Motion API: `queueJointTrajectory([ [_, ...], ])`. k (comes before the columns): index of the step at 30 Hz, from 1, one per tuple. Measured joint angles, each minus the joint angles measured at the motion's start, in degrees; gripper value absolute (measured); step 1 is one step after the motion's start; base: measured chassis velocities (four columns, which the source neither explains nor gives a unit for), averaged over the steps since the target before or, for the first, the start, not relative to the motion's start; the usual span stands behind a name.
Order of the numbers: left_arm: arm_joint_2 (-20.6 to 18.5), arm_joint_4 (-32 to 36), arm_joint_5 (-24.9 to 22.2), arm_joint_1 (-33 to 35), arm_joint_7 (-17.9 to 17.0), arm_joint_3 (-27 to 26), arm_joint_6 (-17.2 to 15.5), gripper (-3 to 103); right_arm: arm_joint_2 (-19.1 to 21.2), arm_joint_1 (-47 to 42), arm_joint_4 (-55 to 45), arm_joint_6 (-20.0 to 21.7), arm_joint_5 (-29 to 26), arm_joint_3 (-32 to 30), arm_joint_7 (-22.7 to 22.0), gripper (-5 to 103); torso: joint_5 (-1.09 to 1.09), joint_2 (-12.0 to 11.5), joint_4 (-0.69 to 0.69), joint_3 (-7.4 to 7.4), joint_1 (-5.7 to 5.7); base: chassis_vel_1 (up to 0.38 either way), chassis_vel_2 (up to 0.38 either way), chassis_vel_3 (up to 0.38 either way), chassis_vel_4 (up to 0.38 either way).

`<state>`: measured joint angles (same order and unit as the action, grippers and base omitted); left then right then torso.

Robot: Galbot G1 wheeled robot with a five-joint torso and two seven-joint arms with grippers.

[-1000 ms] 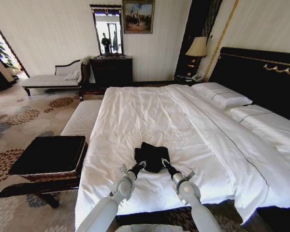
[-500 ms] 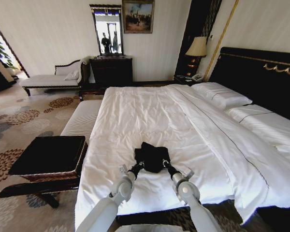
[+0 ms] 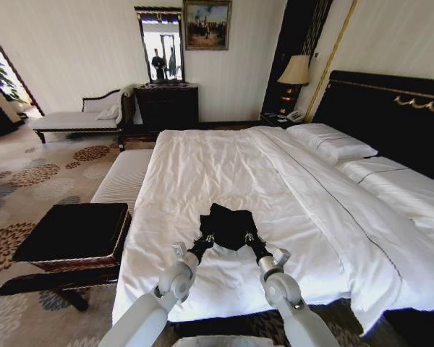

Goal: Fold the clothes on the bed and place them into the basket.

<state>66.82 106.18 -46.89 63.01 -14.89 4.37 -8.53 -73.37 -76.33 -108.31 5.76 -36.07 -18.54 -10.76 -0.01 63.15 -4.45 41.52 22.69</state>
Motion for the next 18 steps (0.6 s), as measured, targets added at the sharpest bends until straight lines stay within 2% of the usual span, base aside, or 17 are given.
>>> queueJointTrajectory([
  [9, -3.0, 2.1, 2.8, 0.0, -0.7, -1.0, 0.0, 9, 0.7, -0.3, -0.8, -1.5, 4.7, 0.3, 0.8, 10, 0.0, 0.0, -0.01, 0.0, 0.01, 0.0, 0.0, 0.0, 0.0],
  [18, -2.6, 2.6, 2.8, 0.2, -1.2, -1.3, 0.0, 9, 0.2, -0.5, -0.6, -1.8, 5.8, 0.2, 1.0, 10, 0.01, 0.0, -0.01, 0.0, 0.01, 0.0, 0.0, 0.0, 0.0],
])
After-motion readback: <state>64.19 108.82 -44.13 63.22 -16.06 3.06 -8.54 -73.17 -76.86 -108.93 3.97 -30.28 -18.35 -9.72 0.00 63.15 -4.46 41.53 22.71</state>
